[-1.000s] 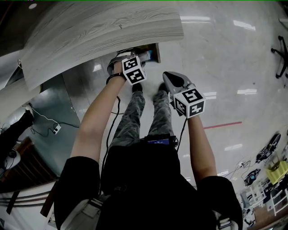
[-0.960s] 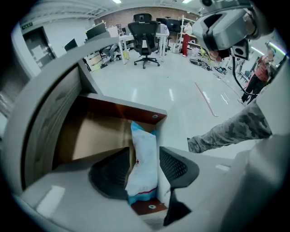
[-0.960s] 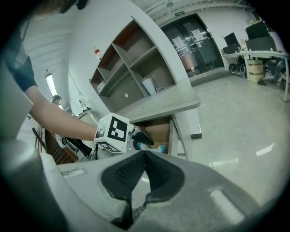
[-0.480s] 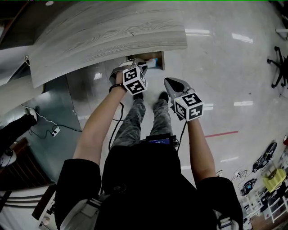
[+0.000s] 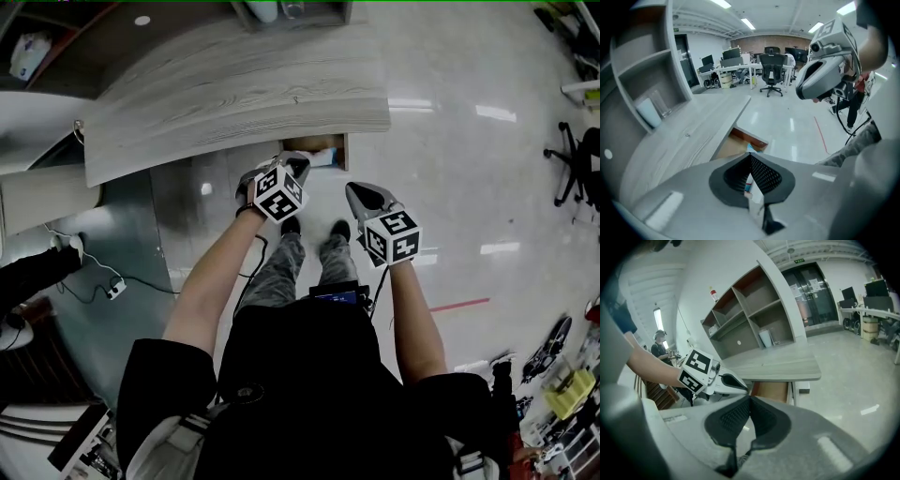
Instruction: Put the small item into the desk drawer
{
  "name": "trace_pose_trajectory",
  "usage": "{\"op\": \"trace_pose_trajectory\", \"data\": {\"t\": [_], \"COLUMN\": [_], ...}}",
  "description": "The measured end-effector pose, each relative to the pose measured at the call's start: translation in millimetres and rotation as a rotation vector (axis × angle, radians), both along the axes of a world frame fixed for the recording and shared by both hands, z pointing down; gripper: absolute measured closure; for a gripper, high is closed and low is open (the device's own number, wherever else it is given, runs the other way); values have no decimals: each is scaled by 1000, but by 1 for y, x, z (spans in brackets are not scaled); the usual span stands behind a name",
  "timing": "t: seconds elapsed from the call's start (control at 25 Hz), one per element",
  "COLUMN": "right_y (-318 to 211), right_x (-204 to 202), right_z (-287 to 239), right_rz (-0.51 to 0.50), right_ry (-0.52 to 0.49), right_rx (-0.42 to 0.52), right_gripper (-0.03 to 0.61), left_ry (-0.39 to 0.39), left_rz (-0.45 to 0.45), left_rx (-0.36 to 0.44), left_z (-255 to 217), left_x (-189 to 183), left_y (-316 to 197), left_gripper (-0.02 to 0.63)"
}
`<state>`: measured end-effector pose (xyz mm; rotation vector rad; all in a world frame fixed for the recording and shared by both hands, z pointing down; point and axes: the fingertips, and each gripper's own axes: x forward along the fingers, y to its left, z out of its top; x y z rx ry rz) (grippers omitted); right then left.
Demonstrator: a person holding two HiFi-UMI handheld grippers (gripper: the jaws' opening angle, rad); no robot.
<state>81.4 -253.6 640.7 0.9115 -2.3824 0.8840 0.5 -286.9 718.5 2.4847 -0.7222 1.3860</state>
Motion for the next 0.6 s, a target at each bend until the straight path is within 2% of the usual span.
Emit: {"op": "trace_pose_trajectory", "data": {"t": [0.36, 0.6], "right_y": [-6, -7], "right_x": [-13, -17], "right_z": [-46, -67], "right_rz": [23, 21], "right_ry": [5, 23], "right_rx": [67, 109], "right_gripper": [578, 578], "left_ry": [191, 293], "left_rz": [-132, -174], "left_rx": [16, 62], "left_z": [-66, -102], "left_x": [-9, -11], "left_y": [6, 9], "left_gripper": [612, 612]}}
